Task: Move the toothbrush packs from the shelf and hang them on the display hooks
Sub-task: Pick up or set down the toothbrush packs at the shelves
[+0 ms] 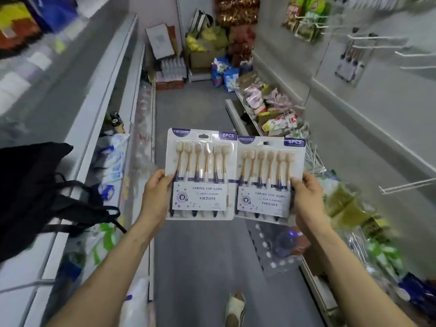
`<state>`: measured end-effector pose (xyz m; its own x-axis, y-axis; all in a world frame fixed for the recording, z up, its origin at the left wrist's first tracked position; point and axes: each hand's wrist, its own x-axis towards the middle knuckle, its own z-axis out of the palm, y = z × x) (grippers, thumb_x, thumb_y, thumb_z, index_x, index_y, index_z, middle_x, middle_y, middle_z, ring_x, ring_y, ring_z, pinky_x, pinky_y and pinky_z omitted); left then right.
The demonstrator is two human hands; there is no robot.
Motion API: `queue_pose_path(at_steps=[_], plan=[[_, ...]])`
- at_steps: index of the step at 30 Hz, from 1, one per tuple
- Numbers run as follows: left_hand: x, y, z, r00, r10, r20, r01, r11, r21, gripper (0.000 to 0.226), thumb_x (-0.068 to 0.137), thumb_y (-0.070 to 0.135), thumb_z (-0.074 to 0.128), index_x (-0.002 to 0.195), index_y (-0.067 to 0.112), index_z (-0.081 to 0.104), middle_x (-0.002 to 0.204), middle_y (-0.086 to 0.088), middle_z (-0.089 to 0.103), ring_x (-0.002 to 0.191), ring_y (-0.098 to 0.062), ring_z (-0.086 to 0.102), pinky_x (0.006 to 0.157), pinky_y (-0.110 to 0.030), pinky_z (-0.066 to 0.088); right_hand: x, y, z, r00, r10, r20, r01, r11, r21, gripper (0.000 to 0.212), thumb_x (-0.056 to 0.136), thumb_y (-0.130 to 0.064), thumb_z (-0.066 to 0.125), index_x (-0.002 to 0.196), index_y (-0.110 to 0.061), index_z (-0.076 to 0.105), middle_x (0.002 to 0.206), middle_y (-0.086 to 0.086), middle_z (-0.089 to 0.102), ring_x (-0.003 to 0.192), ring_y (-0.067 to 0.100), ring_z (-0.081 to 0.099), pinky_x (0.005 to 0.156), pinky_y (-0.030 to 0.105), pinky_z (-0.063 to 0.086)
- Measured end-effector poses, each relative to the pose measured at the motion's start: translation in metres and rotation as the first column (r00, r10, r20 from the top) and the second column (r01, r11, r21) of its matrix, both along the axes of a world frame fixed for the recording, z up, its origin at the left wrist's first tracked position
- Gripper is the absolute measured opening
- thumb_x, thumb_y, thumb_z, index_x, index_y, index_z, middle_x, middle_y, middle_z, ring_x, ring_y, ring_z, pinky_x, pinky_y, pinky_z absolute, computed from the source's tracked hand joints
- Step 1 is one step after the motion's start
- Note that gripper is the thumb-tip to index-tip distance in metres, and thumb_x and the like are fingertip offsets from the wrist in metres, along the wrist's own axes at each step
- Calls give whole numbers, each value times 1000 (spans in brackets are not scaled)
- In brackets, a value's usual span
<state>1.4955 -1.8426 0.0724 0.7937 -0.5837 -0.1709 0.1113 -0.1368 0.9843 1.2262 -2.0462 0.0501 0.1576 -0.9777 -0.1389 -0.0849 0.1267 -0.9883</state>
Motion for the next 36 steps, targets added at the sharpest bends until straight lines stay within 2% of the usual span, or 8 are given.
queue_pose_path(at_steps=[7, 11, 14, 18, 23, 27, 32, 36], plan=[[102, -117, 4, 999, 45, -27, -44, 999, 4, 13, 96, 36, 59, 88, 28, 65, 105, -16, 77, 101, -43, 74, 86, -76, 54, 97, -117, 29, 999, 18, 27, -19, 999, 41, 17, 106, -15, 52, 121, -15, 61, 112, 12, 77, 98, 28, 76, 88, 53, 62], [160, -189, 4, 998, 64, 1, -64, 996, -64, 9, 100, 26, 61, 95, 31, 66, 99, -1, 75, 95, -26, 72, 86, -50, 54, 152, -176, 35, 1000, 12, 1, -12, 999, 33, 13, 107, -20, 55, 118, -25, 57, 109, 8, 78, 97, 27, 78, 89, 61, 61], [209, -252, -4, 1000, 11, 13, -10, 994, -109, 10, 99, 27, 64, 104, 35, 67, 112, -2, 73, 100, -19, 72, 86, -39, 55, 193, -220, 36, 1000, -22, 4, 22, 1000, 17, 11, 107, -18, 55, 115, -24, 56, 110, 10, 76, 98, 29, 77, 90, 63, 59], [273, -340, -1, 996, -79, 39, 83, 987, -139, 17, 105, 14, 60, 101, 30, 62, 104, 2, 68, 86, -6, 69, 76, -25, 52, 247, -273, 39, 992, -127, 26, 126, 992, 16, 12, 108, -14, 53, 110, -26, 53, 111, 13, 76, 98, 31, 77, 90, 61, 60], [346, -434, 12, 966, -259, 0, 257, 958, -130, 12, 99, 19, 64, 100, 31, 67, 111, -9, 73, 98, -25, 70, 90, -46, 52, 290, -330, 50, 957, -285, 51, 285, 958, 10, 12, 109, -12, 53, 117, -21, 54, 109, 8, 75, 85, 17, 79, 70, 35, 64], [373, -522, 27, 939, -344, 2, 342, 931, -128, 15, 102, 11, 60, 101, 25, 64, 104, -6, 69, 94, -24, 66, 85, -41, 50, 300, -371, 51, 903, -425, 61, 426, 905, 5, 12, 108, -14, 54, 116, -22, 56, 116, 12, 75, 96, 25, 77, 84, 49, 64], [375, -630, 38, 873, -485, 52, 488, 865, -119, 14, 89, 32, 71, 103, 30, 69, 108, -3, 76, 97, -22, 72, 88, -45, 53, 301, -433, 52, 828, -551, 102, 553, 833, 3, 14, 108, -8, 53, 121, -9, 54, 106, 11, 72, 69, 2, 74, 53, 18, 54], [363, -707, 37, 834, -549, 53, 551, 826, -117, 9, 96, 26, 68, 104, 30, 69, 107, -4, 77, 92, -20, 73, 89, -46, 54, 293, -488, 49, 778, -614, 133, 622, 783, -24, 16, 108, -9, 53, 124, -8, 54, 108, 12, 73, 68, 0, 72, 51, 17, 52]])
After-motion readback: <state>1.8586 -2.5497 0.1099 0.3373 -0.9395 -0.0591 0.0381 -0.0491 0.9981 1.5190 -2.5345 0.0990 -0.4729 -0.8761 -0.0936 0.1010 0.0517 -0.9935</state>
